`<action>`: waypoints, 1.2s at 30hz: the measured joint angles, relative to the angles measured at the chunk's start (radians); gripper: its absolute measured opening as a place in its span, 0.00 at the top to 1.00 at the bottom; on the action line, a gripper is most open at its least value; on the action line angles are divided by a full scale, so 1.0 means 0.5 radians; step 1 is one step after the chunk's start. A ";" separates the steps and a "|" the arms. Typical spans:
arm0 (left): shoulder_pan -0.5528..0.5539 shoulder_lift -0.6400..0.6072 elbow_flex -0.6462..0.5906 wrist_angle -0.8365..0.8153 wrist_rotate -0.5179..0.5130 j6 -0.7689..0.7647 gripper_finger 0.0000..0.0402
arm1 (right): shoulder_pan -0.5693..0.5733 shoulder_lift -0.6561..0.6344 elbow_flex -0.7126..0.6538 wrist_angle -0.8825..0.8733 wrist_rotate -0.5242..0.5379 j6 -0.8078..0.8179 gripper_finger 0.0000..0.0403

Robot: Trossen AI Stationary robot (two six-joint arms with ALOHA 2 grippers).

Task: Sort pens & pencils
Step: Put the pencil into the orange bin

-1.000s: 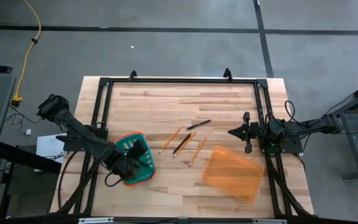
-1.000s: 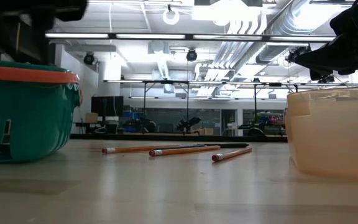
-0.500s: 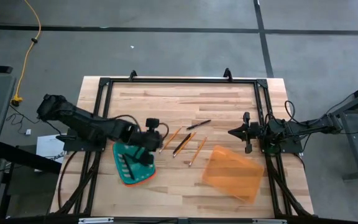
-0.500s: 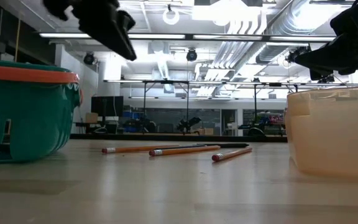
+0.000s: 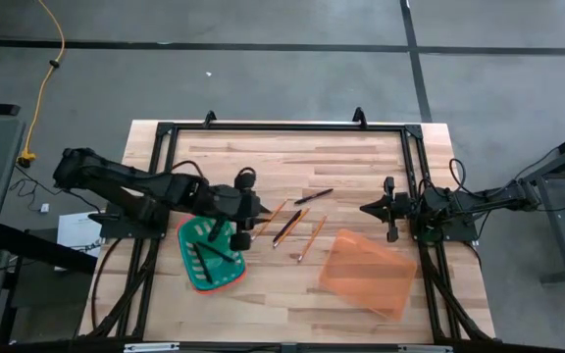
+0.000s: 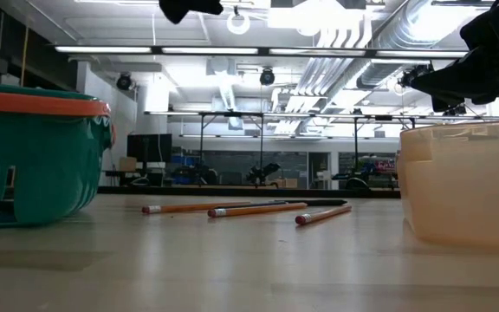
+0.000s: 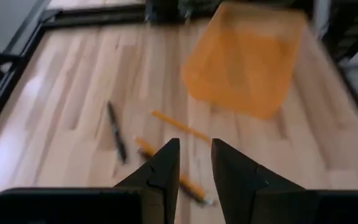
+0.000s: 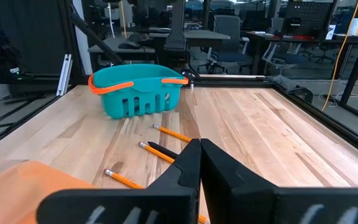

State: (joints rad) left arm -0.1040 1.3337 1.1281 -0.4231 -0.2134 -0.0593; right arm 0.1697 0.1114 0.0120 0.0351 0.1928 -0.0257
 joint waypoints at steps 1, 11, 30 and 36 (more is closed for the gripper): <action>0.000 -0.022 -0.063 0.083 0.027 0.000 0.80 | 0.000 0.001 0.000 0.000 0.001 0.000 1.00; -0.109 -0.260 -0.597 0.671 0.133 -0.090 0.80 | 0.000 0.000 -0.001 0.013 0.011 -0.235 1.00; -0.365 -0.879 -1.264 1.229 -0.082 -0.052 0.80 | -0.062 0.398 -0.002 1.064 0.119 0.471 1.00; -0.385 -1.130 -1.379 1.220 -0.087 -0.049 0.80 | -0.093 0.817 0.003 1.514 0.142 0.499 1.00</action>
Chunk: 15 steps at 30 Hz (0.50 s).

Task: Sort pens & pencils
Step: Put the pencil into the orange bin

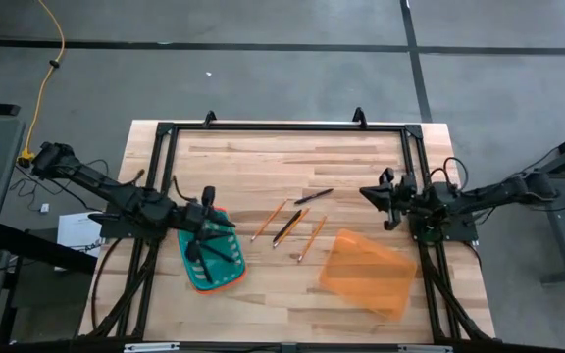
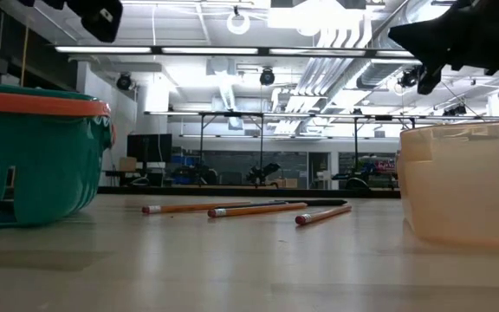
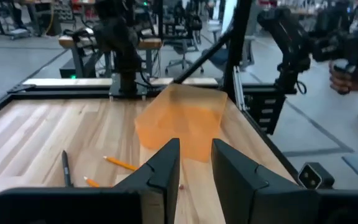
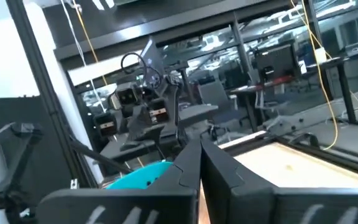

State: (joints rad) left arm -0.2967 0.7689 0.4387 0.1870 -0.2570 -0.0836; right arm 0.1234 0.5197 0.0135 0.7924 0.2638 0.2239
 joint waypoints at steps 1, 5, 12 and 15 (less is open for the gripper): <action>0.000 -0.041 -0.016 -0.001 -0.001 -0.008 0.80 | -0.002 0.066 0.019 0.011 0.004 -0.001 1.00; -0.001 -0.200 -0.079 -0.002 0.000 -0.054 0.80 | -0.002 0.345 0.183 0.000 0.001 -0.008 1.00; 0.000 -0.359 -0.155 -0.006 0.027 -0.178 0.80 | -0.002 0.847 0.657 -0.123 -0.021 -0.208 1.00; -0.001 -0.406 -0.219 -0.003 0.045 -0.177 0.80 | -0.002 1.026 0.883 -0.324 -0.021 -0.305 1.00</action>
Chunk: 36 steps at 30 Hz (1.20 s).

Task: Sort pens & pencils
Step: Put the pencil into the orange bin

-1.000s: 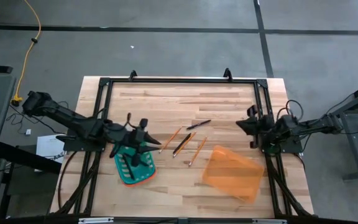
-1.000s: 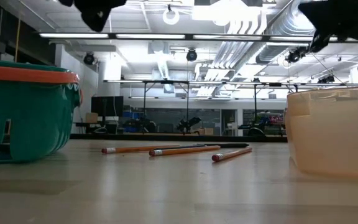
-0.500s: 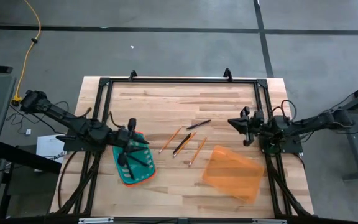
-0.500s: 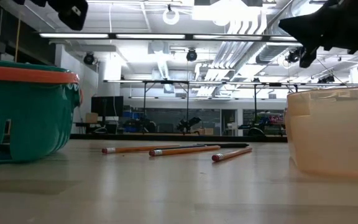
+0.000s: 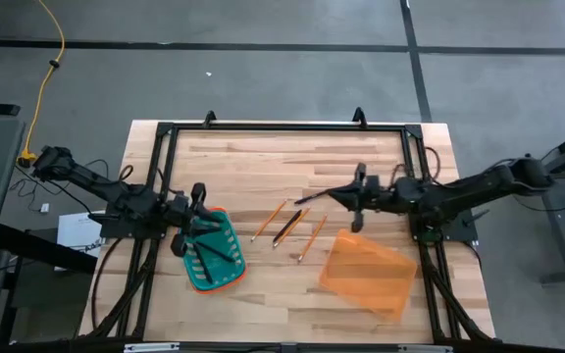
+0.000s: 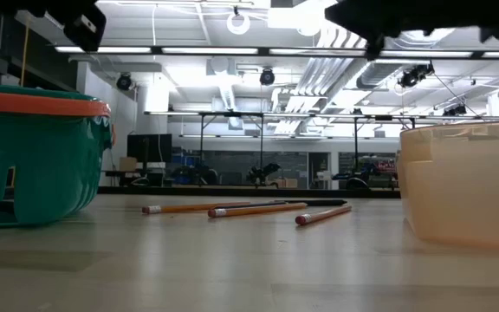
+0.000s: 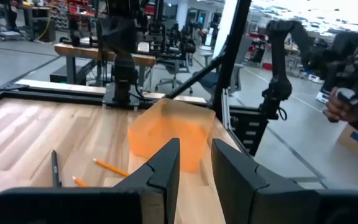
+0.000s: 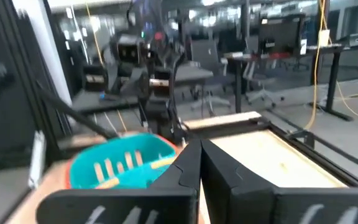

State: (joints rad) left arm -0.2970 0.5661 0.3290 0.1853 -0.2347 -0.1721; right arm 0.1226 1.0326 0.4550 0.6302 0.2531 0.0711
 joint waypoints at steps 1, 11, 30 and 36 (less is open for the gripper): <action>0.000 -0.023 -0.023 0.006 -0.001 -0.001 0.80 | 0.000 0.054 0.067 -0.074 0.000 -0.017 1.00; -0.001 -0.267 -0.172 0.011 0.088 -0.101 0.80 | -0.001 0.630 0.620 -0.448 -0.004 0.246 1.00; 0.004 -0.342 -0.175 -0.009 0.088 -0.196 0.80 | -0.019 1.760 2.097 -2.823 -0.209 0.504 0.98; 0.004 -0.342 -0.175 -0.019 0.088 -0.196 0.80 | 0.038 2.074 2.554 -3.426 -0.293 0.216 0.86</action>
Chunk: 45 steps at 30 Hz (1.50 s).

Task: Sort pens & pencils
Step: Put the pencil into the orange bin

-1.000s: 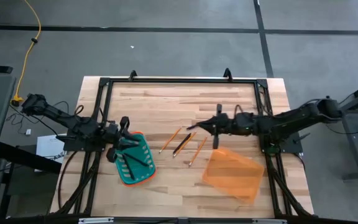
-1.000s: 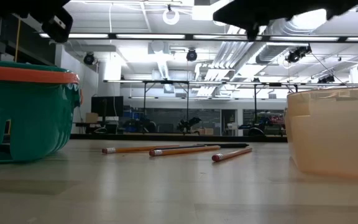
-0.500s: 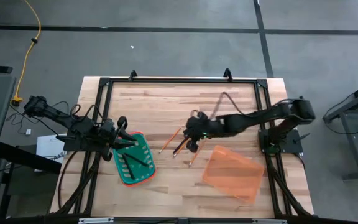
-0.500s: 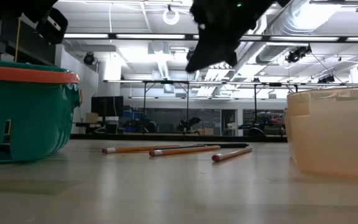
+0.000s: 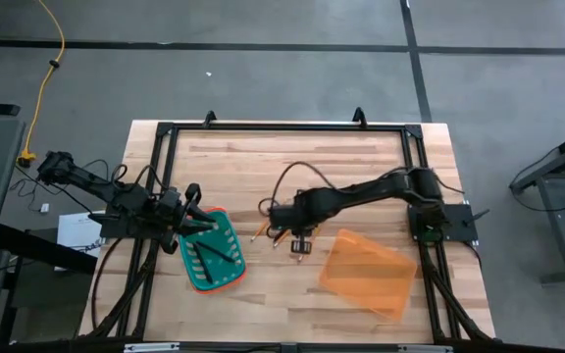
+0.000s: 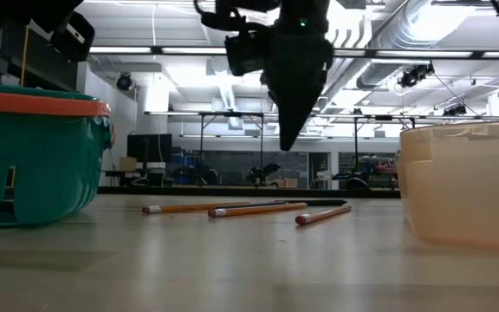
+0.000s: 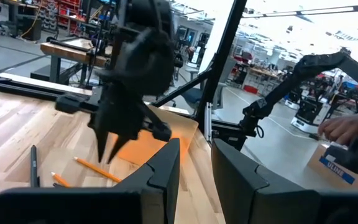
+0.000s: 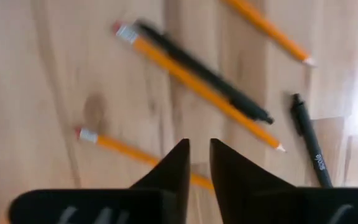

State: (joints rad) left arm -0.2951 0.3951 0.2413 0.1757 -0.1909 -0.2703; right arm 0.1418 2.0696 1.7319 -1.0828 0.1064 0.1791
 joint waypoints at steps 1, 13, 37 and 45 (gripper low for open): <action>0.000 0.000 0.000 0.000 0.000 0.000 0.80 | 0.017 0.046 0.073 -0.087 -0.003 -0.060 0.83; 0.000 0.000 0.000 0.000 0.000 0.000 0.80 | 0.202 0.526 0.404 -0.369 -0.055 -0.633 0.59; 0.000 0.001 0.000 0.000 -0.001 -0.001 0.80 | 0.229 0.616 0.434 -0.405 -0.124 -0.814 0.82; -0.001 0.000 0.000 0.001 -0.001 -0.001 0.80 | 0.229 0.616 0.434 -0.376 -0.106 -0.862 0.97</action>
State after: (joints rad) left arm -0.2954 0.3952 0.2413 0.1760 -0.1913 -0.2707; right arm 0.2562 2.3775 1.9488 -1.2709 0.0532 -0.2520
